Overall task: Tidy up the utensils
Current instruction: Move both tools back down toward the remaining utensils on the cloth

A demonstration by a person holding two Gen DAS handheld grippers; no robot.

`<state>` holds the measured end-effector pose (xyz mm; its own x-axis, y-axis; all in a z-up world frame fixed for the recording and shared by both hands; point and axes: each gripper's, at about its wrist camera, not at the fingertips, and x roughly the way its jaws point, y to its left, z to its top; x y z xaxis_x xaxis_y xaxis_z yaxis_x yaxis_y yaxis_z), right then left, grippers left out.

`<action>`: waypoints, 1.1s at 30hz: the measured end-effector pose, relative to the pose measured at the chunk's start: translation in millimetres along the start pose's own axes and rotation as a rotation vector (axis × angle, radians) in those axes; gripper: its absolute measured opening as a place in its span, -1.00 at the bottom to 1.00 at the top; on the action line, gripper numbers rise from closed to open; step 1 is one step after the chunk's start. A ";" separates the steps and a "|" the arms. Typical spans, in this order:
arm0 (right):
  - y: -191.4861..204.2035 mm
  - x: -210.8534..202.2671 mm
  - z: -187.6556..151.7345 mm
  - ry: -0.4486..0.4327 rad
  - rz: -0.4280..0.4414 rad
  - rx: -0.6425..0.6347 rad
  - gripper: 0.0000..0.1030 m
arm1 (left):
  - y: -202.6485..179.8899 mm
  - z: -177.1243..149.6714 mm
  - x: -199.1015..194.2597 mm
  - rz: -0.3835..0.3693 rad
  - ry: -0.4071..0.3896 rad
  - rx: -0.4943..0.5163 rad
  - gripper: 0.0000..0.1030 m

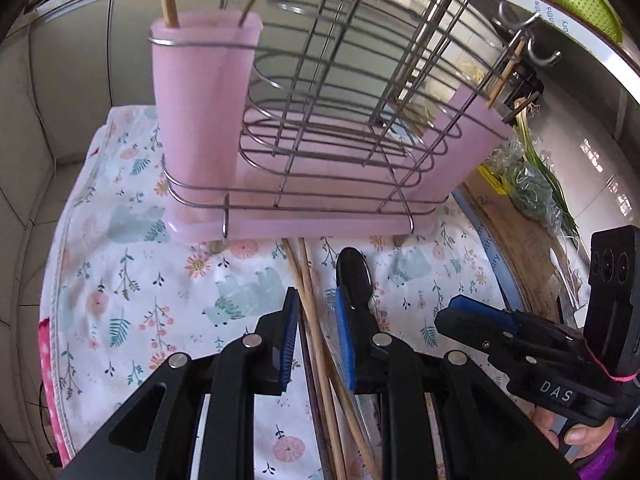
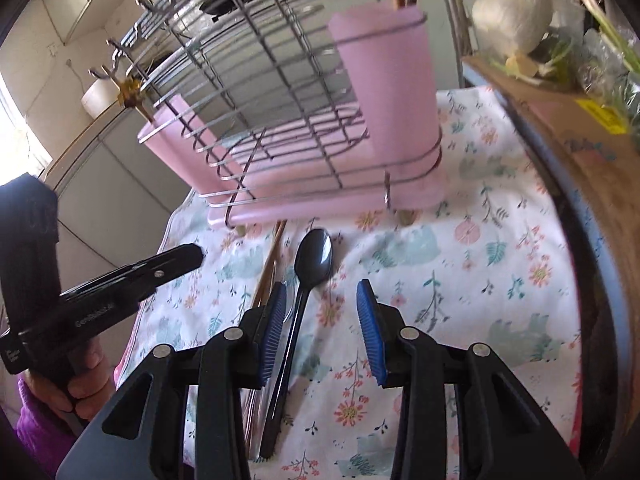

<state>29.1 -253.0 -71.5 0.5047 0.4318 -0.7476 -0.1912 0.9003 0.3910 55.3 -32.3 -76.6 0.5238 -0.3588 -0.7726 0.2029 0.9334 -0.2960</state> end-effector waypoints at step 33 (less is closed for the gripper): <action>-8.0 85.3 3.9 0.217 0.148 0.147 -0.59 | 57.2 -8.8 11.4 0.063 0.077 -0.152 -0.89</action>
<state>76.9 -223.5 -136.3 0.2855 0.5732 -0.7680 -0.1171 0.8162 0.5657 65.6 17.0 -107.3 0.4652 -0.3038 -0.8314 0.0410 0.9456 -0.3226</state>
